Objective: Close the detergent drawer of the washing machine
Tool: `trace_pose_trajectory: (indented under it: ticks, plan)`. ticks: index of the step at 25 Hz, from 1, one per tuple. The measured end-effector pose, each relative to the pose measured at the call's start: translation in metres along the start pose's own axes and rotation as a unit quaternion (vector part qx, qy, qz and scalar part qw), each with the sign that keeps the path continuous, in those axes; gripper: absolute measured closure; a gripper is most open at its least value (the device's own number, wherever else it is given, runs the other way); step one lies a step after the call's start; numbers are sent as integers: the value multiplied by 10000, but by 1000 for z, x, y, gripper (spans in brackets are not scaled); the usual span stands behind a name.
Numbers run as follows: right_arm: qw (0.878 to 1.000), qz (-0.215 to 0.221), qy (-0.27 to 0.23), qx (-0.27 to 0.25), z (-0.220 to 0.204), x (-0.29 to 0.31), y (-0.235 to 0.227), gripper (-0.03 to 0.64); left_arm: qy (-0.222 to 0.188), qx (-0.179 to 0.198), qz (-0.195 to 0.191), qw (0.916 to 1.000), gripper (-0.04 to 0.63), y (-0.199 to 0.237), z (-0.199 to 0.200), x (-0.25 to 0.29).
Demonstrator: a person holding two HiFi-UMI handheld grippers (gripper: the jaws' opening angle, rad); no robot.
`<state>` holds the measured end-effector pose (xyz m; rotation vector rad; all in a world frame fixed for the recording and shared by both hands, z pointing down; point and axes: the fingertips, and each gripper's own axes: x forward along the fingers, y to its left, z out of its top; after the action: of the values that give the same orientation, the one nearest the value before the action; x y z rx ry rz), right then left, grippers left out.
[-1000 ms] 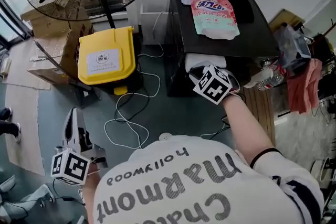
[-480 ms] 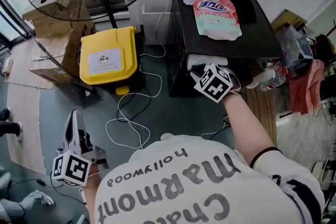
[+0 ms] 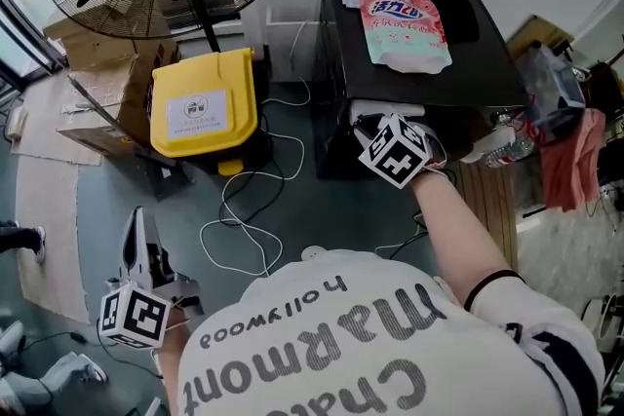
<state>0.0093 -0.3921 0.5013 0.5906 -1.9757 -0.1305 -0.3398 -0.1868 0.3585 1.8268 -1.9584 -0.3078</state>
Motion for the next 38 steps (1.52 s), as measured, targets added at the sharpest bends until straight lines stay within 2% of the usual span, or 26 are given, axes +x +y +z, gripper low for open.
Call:
trace_pose_trajectory:
  ticks: [10,13,17,22,27,38]
  plan:
    - [9975,-690,-162,-51,1,4,-4,511,28,41,-2,10000,588,1,1,0]
    - [9944,-1011,-300,85,-1,3,-9,479,38,64,-20,10000,588,0,1,0]
    - [9858,-1508,-542,495,-4,-2,-18,406,48,103,-43,9999,588,-2,2,0]
    - [9680,-2254,-713,846,-6,-4,-19,397,95,162,-97,9998,588,-7,2,1]
    - [9638,-2349,-796,977,-7,-5,-17,397,126,200,-84,9997,588,-9,4,-2]
    - [9636,-2521,-765,447,-5,-7,-21,376,141,227,-42,9996,588,-8,5,-8]
